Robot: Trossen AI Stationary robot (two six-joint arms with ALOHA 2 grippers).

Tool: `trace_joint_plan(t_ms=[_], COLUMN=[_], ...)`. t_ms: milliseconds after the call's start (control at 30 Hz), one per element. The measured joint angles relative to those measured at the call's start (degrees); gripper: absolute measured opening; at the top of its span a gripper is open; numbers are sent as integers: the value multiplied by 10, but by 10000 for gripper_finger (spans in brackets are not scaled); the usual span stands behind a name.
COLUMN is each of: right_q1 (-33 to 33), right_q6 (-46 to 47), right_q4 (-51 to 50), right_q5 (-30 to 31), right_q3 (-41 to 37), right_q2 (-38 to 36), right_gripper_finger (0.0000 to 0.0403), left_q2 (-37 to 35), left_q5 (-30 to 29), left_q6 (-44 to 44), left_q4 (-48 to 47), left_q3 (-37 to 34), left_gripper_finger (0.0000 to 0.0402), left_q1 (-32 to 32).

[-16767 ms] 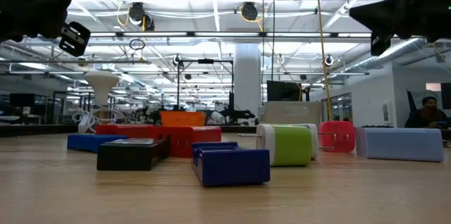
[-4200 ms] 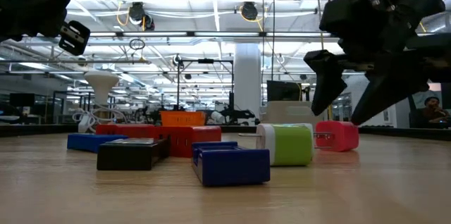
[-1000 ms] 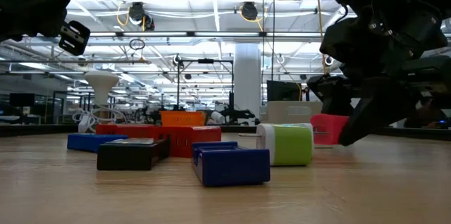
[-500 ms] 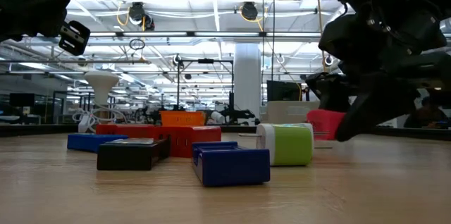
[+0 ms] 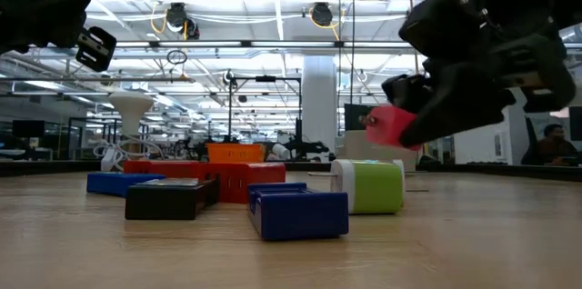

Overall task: Pick & Place Office items
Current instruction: Put the pink charger adapter into the gray bin

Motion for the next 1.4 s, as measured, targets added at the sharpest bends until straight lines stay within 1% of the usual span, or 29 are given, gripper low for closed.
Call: trace_joint_plan(t_ms=[633, 833, 1167, 1400], right_q1=[-32, -38, -69, -91], right_q6=[1, -5, -23, -57], right_q4=[130, 140, 140, 154], right_q5=[-2, -3, -4, -5], right_q3=[0, 0, 0, 0], right_q2=[0, 0, 0, 0], right_gripper_finger=[165, 165, 165, 165], left_q2=[0, 0, 0, 0], left_q5=[0, 0, 0, 0], left_q6=[0, 0, 0, 0], left_q4=[0, 0, 0, 0], left_q3=[0, 0, 0, 0], left_gripper_finger=[24, 24, 24, 24], left_q1=[0, 0, 0, 0])
